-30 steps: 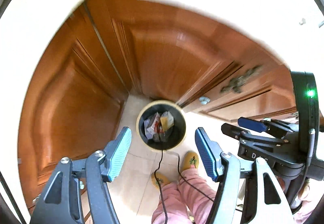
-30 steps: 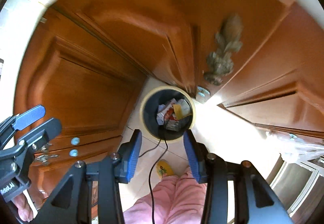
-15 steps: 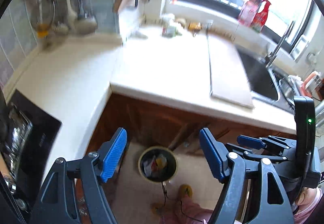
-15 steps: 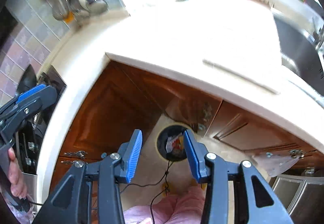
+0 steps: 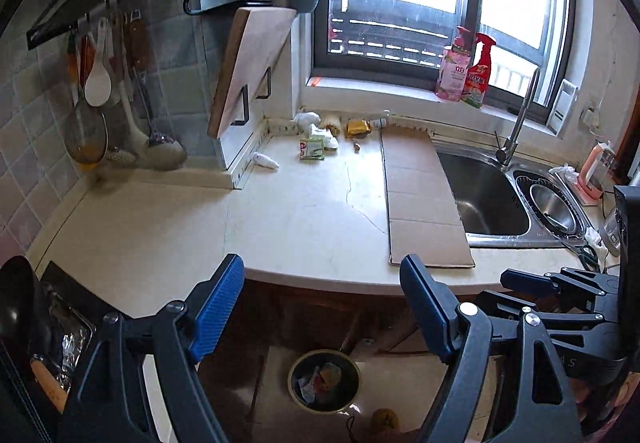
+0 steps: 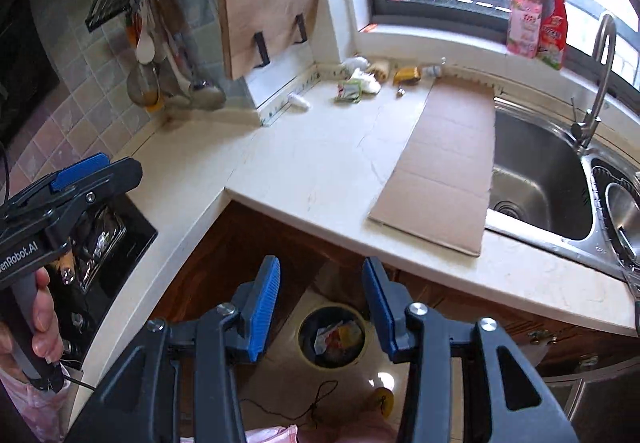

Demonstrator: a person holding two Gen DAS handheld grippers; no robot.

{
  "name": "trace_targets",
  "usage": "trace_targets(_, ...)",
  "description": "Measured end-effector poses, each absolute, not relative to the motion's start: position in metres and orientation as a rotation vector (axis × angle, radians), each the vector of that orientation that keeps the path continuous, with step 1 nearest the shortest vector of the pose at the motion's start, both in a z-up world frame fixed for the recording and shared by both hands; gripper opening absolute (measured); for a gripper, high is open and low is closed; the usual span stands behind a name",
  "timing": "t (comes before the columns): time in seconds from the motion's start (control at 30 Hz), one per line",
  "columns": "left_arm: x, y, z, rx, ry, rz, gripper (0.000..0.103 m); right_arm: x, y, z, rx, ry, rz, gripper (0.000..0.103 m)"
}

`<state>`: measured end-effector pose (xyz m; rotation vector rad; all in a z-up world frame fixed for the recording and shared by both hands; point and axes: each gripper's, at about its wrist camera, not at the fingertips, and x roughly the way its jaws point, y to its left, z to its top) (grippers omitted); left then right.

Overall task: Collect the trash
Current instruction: 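Raise both tools back up to the counter trash, then grasp the green vegetable bag with the left tool while the right tool grasps the yellow snack wrapper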

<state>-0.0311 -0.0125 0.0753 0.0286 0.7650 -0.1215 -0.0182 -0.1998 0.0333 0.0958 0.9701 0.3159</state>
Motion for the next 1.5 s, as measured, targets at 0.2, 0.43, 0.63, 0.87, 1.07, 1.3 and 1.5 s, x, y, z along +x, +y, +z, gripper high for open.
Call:
trace_targets(0.2,-0.024,-0.024,0.093,0.069,0.695,-0.137,0.084,-0.011,-0.219,0.050,0.125,0.920,0.255,0.044)
trace_targets(0.43,0.003,-0.034,0.100,0.085,0.661,-0.134,0.085,0.018,-0.237,0.056,0.144,0.900,0.234,0.045)
trace_targets(0.63,0.048,-0.040,0.095,0.087,0.674,-0.071,0.085,0.069,-0.254,0.055,0.139,0.889,0.269,0.045)
trace_targets(0.87,0.133,-0.053,0.090,0.133,0.705,0.033,0.085,0.158,-0.281,0.053,0.118,0.882,0.295,0.046)
trace_targets(1.07,0.218,-0.063,0.062,0.135,0.789,0.093,0.085,0.245,-0.302,0.041,0.124,0.924,0.326,0.046)
trace_targets(1.3,0.323,-0.074,0.001,0.074,0.930,0.113,0.085,0.351,-0.315,0.009,0.135,0.987,0.361,0.046)
trace_targets(1.5,0.394,-0.084,-0.048,0.013,0.995,0.089,0.085,0.438,-0.320,-0.033,0.167,1.054,0.388,0.046)
